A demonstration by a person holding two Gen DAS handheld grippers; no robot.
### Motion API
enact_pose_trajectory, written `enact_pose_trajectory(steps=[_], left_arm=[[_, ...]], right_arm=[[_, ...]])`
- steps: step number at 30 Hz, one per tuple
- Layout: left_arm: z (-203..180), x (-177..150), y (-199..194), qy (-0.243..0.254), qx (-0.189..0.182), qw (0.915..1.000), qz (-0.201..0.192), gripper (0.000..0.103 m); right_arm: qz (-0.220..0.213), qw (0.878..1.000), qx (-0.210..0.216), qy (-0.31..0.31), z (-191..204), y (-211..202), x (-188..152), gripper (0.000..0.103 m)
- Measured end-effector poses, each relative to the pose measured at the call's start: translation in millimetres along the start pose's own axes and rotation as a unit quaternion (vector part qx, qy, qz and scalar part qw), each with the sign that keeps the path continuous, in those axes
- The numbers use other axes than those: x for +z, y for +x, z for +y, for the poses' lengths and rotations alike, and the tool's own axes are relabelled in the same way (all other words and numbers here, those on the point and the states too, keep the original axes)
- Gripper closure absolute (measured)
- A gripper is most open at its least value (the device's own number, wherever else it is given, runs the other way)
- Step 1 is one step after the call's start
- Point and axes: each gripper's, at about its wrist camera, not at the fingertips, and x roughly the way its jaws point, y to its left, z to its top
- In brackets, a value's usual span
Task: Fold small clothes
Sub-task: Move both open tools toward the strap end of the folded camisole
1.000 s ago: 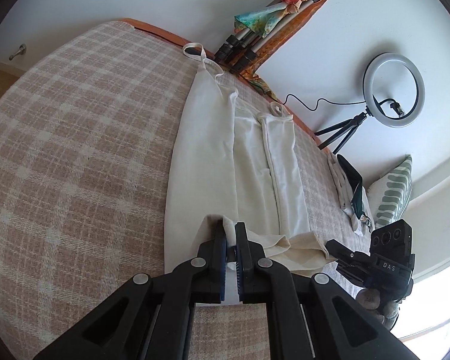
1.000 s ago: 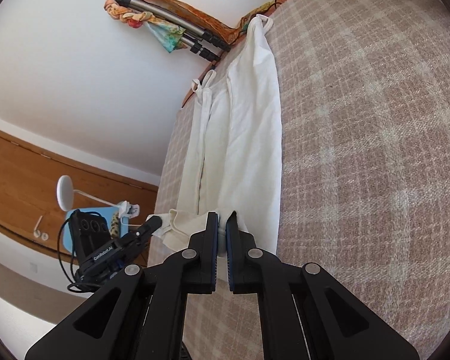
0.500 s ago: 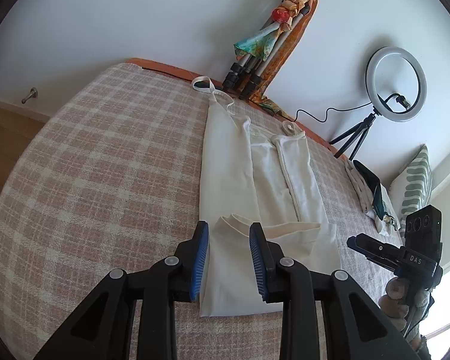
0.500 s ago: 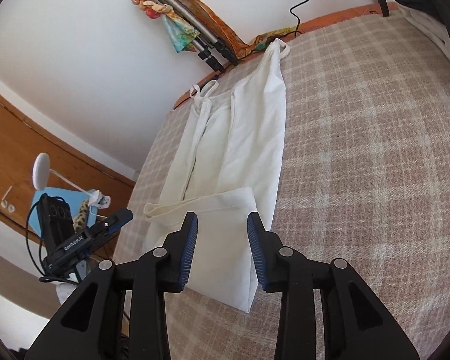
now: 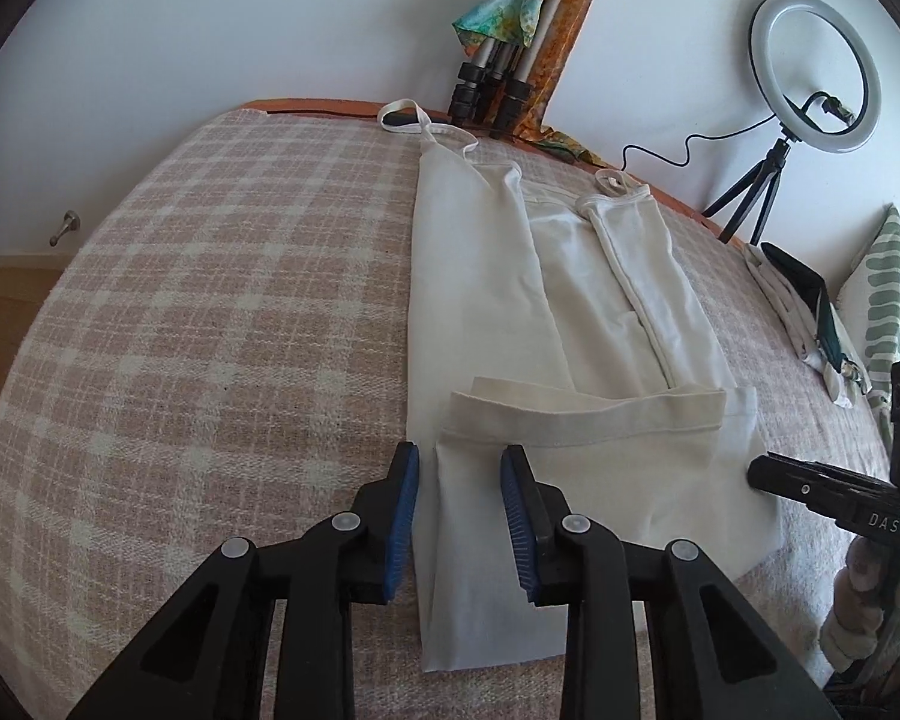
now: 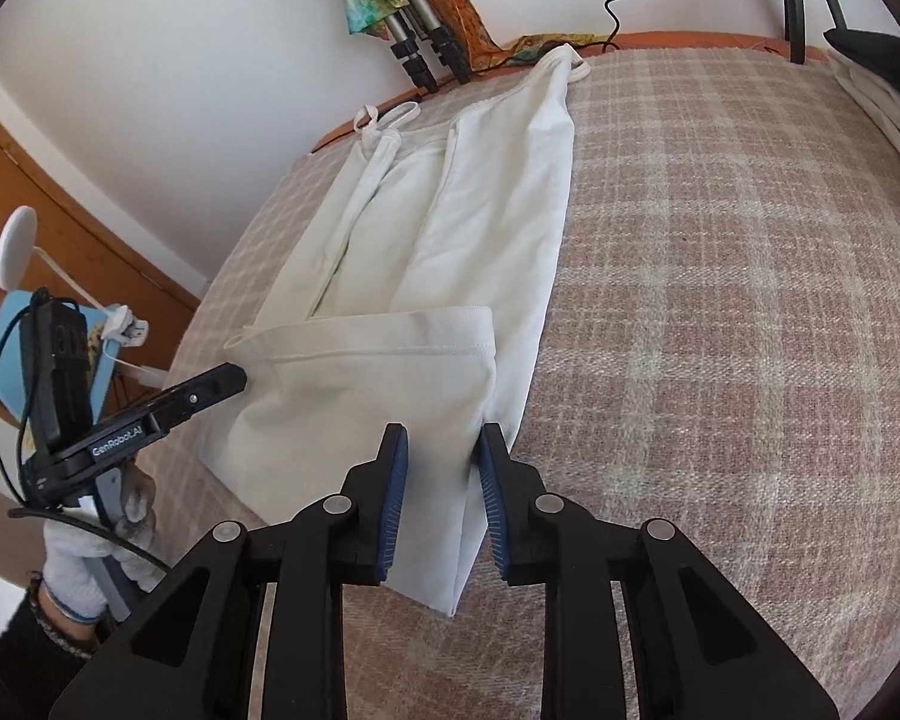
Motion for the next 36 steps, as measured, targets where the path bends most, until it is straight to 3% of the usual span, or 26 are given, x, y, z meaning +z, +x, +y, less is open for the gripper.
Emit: enact_pose_trajectory(steps=[1, 5, 7, 12, 14, 17, 19, 21, 24, 26, 28, 31, 34, 36], left_arm=[[0.8, 0.6, 1.7, 0.000, 0.008, 1.0000, -0.002, 0.075], [3.3, 3.0, -5.8, -0.008, 0.017, 0.9996, -0.019, 0.078], [1.0, 2.7, -15.1, -0.002, 0.001, 0.9995, -0.032, 0.078], [-17.7, -3.6, -35.0, 0.018, -0.079, 0.9953, -0.054, 0.078], [-29.3, -5.5, -31.2, 0.038, -0.106, 0.9928, -0.041, 0.078], [-40.9, -9.2, -15.3, 0.051, -0.118, 0.9916, -0.014, 0.078], [-44.5, -10.4, -3.6, 0.061, -0.098, 0.9933, 0.000, 0.078], [-44.2, -8.6, 1.1, 0.078, -0.054, 0.9954, -0.012, 0.078], [-33.8, -0.5, 2.7, 0.072, -0.019, 0.9970, -0.022, 0.079], [-23.4, 4.1, 1.7, 0.045, -0.035, 0.9981, -0.023, 0.079], [-19.6, 6.2, 0.1, 0.046, -0.018, 0.9984, -0.028, 0.079], [-15.9, 12.3, -6.9, 0.039, -0.014, 0.9987, -0.030, 0.079], [-15.5, 23.8, -18.3, 0.036, -0.020, 0.9983, -0.042, 0.072], [-15.6, 34.7, -24.1, 0.039, -0.022, 0.9976, -0.054, 0.065]], right_arm=[[0.000, 1.000, -0.015, -0.006, 1.2, 0.0, -0.3, 0.091], [-0.001, 0.998, -0.063, -0.020, 5.3, -3.5, 1.0, 0.091], [-0.014, 0.997, -0.075, -0.028, 8.8, -8.8, 1.5, 0.091], [-0.048, 0.997, -0.011, -0.067, 32.2, -21.6, 4.8, 0.090], [-0.040, 0.995, 0.001, -0.088, 44.8, -13.8, 5.4, 0.090], [-0.016, 0.996, 0.004, -0.090, 49.7, 5.8, 5.8, 0.090], [0.000, 0.997, 0.008, -0.071, 43.5, 16.4, 7.3, 0.090], [0.005, 0.998, -0.002, -0.060, 37.6, 20.4, 6.7, 0.091], [0.002, 0.999, -0.008, -0.045, 30.4, 14.4, 7.1, 0.091], [0.000, 0.999, -0.006, -0.034, 24.8, 11.2, 7.0, 0.091], [-0.001, 1.000, -0.009, -0.017, 17.2, 8.5, 9.0, 0.091], [-0.005, 0.999, -0.037, 0.010, 5.7, 1.8, 14.1, 0.091], [-0.020, 0.996, -0.083, 0.003, 3.2, -9.8, 21.3, 0.088], [-0.022, 0.998, -0.055, 0.011, -1.9, -14.8, 30.6, 0.082]])
